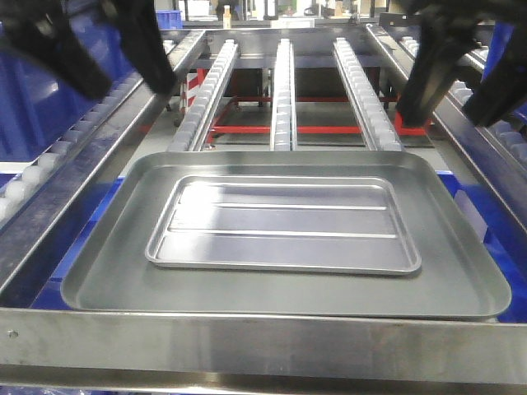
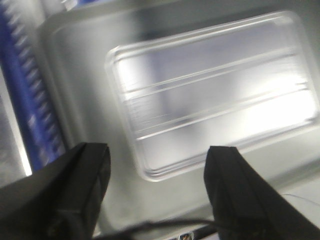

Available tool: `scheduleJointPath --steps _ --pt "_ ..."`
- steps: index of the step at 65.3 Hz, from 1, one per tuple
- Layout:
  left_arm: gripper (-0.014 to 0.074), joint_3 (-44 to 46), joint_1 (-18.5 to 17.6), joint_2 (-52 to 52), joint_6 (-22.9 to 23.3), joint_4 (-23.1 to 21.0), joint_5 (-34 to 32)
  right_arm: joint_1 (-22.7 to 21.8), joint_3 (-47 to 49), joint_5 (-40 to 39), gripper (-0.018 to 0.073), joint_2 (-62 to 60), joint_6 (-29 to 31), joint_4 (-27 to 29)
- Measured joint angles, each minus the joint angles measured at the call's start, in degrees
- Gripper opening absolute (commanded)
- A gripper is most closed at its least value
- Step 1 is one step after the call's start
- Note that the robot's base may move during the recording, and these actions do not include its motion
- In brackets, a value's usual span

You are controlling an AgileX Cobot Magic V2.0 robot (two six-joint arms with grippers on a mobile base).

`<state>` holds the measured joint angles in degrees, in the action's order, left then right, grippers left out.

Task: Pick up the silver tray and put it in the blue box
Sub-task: 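Lower both grippers onto opposite short rims of the top silver tray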

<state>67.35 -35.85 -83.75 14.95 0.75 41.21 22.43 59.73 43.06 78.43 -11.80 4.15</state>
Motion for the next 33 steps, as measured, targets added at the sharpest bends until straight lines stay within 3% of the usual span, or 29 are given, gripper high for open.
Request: scheduleJointPath --steps 12,33 --pt "0.0325 4.9 -0.4 -7.9 4.7 2.0 2.0 -0.3 3.8 0.7 0.0488 6.8 -6.1 -4.2" --pt "0.0325 9.7 -0.5 -16.4 10.3 4.4 2.5 -0.3 4.5 -3.2 0.0487 14.6 -7.2 -4.6"
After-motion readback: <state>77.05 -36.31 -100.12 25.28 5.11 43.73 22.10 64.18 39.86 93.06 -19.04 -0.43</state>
